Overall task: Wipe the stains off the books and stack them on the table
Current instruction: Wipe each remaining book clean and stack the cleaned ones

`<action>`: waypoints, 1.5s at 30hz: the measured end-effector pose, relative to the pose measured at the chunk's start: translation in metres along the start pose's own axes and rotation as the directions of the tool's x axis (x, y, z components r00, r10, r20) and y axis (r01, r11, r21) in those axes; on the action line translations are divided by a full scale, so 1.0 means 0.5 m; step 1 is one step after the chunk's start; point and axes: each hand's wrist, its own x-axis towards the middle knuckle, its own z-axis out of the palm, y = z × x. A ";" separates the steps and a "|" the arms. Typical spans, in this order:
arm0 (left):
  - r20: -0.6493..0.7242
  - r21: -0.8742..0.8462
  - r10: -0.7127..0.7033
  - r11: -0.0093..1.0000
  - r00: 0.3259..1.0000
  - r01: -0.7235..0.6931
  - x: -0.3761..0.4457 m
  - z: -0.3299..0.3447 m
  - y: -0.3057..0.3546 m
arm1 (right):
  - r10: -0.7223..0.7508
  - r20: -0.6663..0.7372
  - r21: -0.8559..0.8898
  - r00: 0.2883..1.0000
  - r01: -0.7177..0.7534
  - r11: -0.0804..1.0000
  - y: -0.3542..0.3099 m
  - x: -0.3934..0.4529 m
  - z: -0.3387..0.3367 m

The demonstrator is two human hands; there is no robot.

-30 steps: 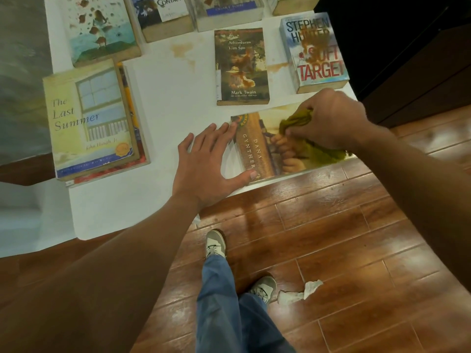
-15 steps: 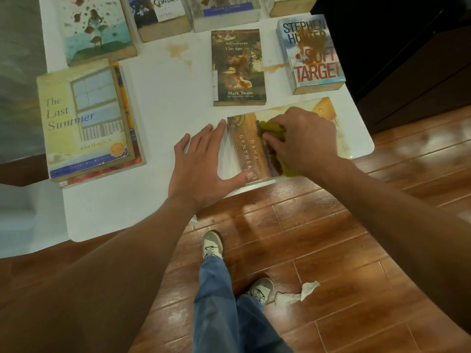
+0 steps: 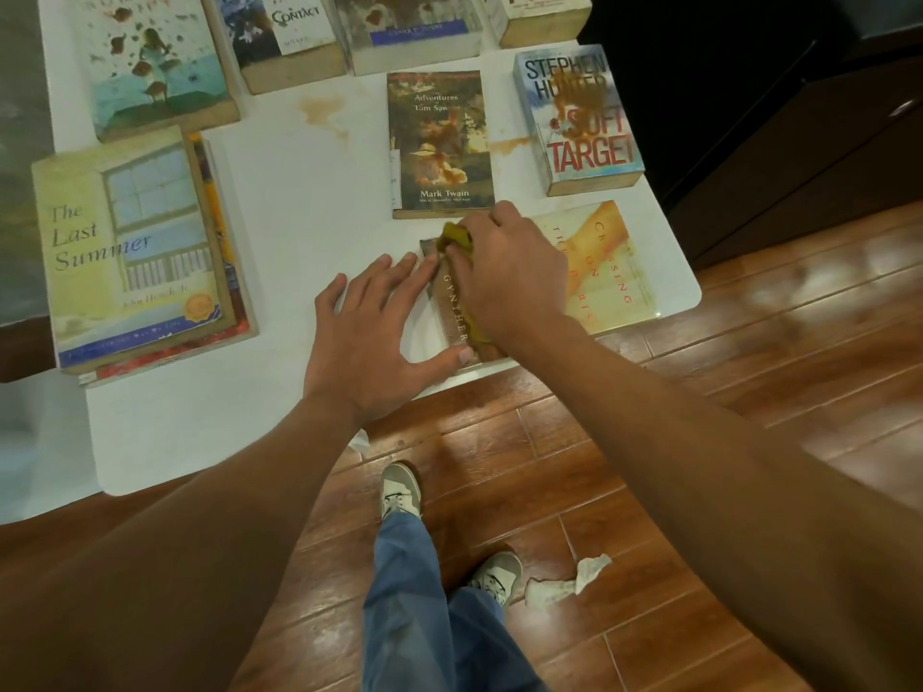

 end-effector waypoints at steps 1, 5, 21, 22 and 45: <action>-0.002 -0.003 -0.001 1.000 1.000 0.001 0.001 -0.001 0.001 | 0.001 0.005 -0.002 1.000 -0.001 1.000 0.012 0.000 -0.004; -0.004 -0.010 0.005 1.000 1.000 -0.005 0.001 -0.003 -0.001 | 0.171 -0.044 -0.027 0.984 -0.172 0.985 0.103 0.011 -0.036; 0.001 -0.037 -0.004 0.999 1.000 0.004 -0.002 -0.003 0.001 | 0.194 -0.034 0.017 0.980 -0.193 0.981 0.040 0.015 -0.022; -0.005 -0.048 -0.013 0.999 1.000 0.013 -0.002 -0.002 0.000 | 0.163 -0.016 0.028 0.987 -0.162 0.986 0.015 0.010 -0.012; -0.039 -0.026 -0.024 0.999 0.999 0.023 0.001 -0.001 0.001 | 0.313 -0.120 -0.164 0.942 -0.329 0.930 0.204 -0.009 -0.059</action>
